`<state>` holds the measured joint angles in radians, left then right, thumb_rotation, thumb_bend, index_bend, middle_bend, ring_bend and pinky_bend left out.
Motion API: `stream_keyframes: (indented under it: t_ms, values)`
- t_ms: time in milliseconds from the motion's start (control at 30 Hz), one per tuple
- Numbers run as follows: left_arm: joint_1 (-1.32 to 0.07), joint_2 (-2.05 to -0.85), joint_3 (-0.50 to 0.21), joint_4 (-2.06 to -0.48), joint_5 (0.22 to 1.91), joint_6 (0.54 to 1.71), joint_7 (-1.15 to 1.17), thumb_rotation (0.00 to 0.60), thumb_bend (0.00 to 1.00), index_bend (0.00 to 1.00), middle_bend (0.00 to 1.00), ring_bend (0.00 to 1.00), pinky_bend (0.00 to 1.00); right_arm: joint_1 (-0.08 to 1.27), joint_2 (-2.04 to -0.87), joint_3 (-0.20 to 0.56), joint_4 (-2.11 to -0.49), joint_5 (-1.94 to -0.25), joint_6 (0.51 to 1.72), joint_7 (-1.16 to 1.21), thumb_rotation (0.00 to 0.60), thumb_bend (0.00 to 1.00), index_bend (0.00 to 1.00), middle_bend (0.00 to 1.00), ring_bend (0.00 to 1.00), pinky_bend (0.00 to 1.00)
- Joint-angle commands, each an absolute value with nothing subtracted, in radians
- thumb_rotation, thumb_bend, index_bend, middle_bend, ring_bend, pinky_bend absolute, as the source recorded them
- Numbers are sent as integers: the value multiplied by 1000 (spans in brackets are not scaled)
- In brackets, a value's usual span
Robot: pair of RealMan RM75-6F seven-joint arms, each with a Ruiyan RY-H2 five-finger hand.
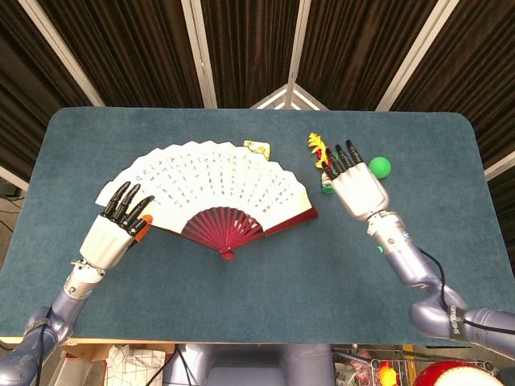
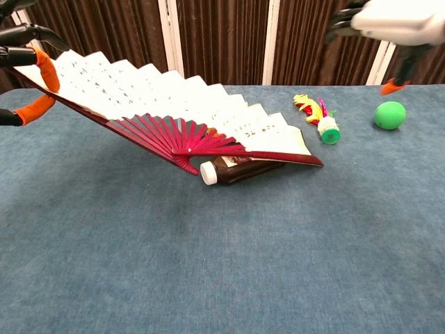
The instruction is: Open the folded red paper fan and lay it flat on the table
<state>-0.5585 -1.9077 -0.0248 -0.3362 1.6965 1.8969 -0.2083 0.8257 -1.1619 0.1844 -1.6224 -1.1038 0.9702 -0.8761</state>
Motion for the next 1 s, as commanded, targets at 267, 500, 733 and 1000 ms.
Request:
stream_keyframes:
  t_ms: [267, 500, 733, 1000]
  values:
    - [-523, -1882, 16, -371, 1698, 1819, -197, 600, 519, 134, 19, 0, 19, 794, -1140, 227, -1650, -1073, 1060, -774, 600, 77, 147, 89, 74, 67]
    - [-434, -1706, 31, -707, 1637, 1690, -134, 600, 227, 8, 0, 0, 0, 782, -1140, 234, -1642, -1093, 1080, -700, 600, 77, 147, 89, 74, 67]
    - [-356, -1433, 48, -1240, 1540, 1579, 226, 600, 117, 0, 0, 0, 0, 778, -1117, 238, -1666, -1097, 1092, -691, 600, 77, 147, 89, 74, 67]
    - [-214, -1222, 57, -1608, 1370, 1614, 426, 600, 118, 0, 0, 0, 0, 742, -1089, 262, -1769, -1108, 1151, -606, 600, 77, 148, 89, 80, 78]
